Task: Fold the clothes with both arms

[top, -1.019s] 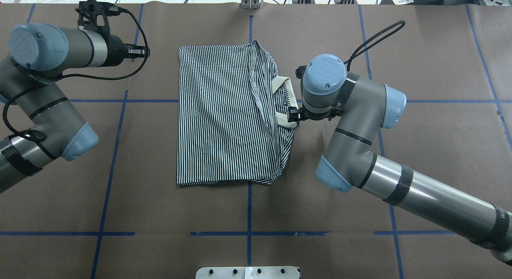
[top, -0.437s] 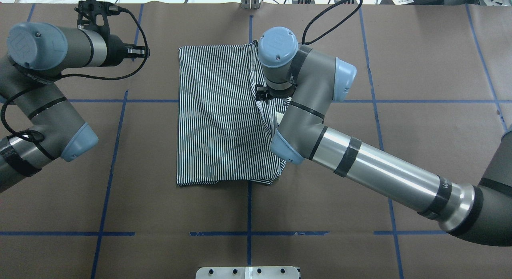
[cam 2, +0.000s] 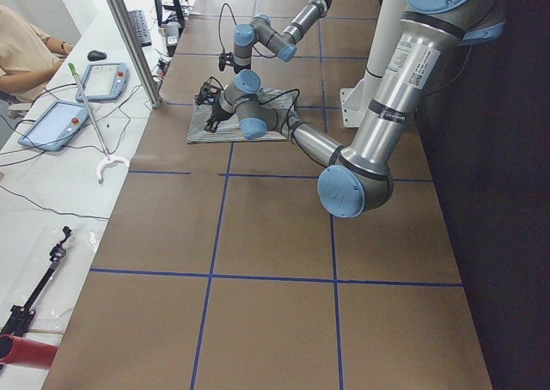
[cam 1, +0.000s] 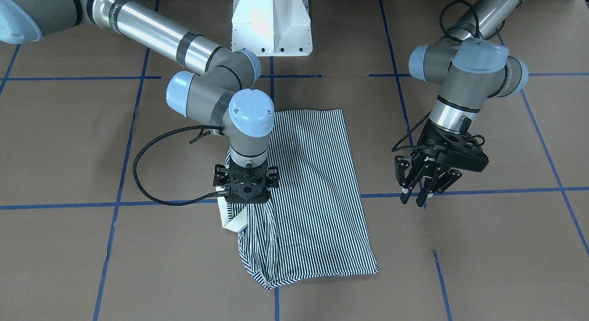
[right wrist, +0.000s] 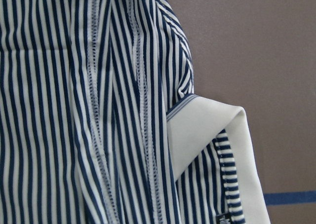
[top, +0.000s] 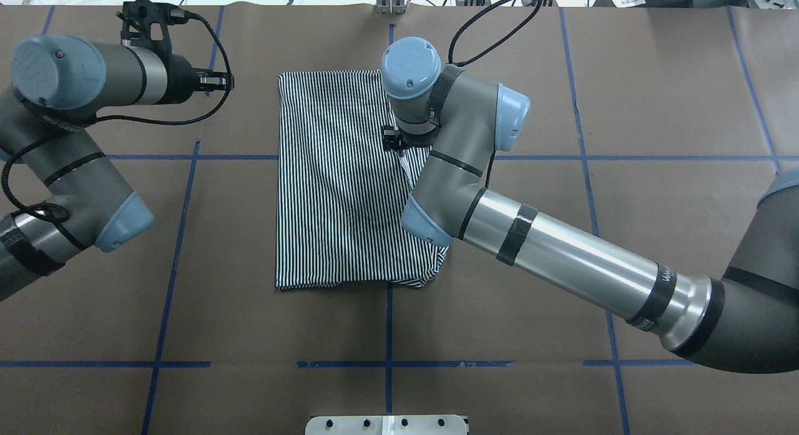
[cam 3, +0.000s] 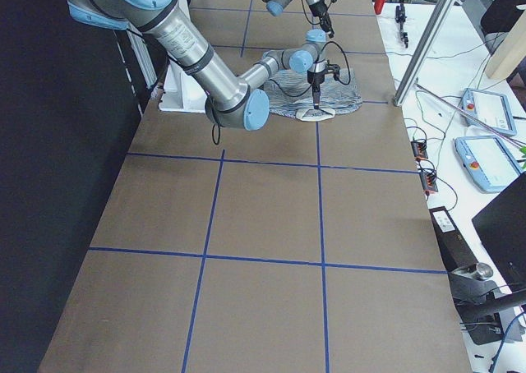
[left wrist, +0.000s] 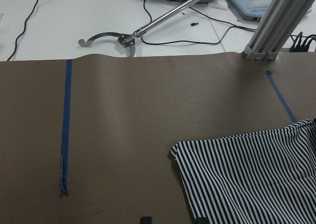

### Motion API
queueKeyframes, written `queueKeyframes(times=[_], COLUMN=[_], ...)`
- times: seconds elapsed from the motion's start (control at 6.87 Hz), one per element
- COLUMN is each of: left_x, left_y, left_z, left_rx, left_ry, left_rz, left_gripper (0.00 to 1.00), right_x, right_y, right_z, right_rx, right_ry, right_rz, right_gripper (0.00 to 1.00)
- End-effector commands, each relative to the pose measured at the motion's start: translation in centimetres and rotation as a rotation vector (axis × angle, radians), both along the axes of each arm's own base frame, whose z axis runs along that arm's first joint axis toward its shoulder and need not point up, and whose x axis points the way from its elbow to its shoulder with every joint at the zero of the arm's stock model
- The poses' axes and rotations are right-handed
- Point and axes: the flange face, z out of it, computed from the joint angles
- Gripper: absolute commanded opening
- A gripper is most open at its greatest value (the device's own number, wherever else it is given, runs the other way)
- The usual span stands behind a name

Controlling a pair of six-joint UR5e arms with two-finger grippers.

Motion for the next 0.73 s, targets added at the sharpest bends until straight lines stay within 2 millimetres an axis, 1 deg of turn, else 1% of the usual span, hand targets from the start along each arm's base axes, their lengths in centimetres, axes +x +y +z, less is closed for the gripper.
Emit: queueKeyframes(times=[0.0,0.44,0.58], left_x=[0.0,-0.1,-0.1], left_y=[0.2,0.3,0.3], left_z=[0.8,0.8,0.9], left_rx=[-0.009,-0.009,-0.009], left_ry=[-0.007,-0.008,-0.007], left_rz=[0.003,0.002,0.003], left_gripper=[0.42,0.42,0.42], right_x=[-1.0,-1.7,-2.1], right_y=[0.6,0.9,1.3], right_z=[-0.7,0.0,0.5], right_rx=[-0.009,-0.017,-0.019], right_ry=[-0.007,0.004,0.011], right_rz=[0.004,-0.005,-0.013], right_gripper=[1.00,1.00,1.00])
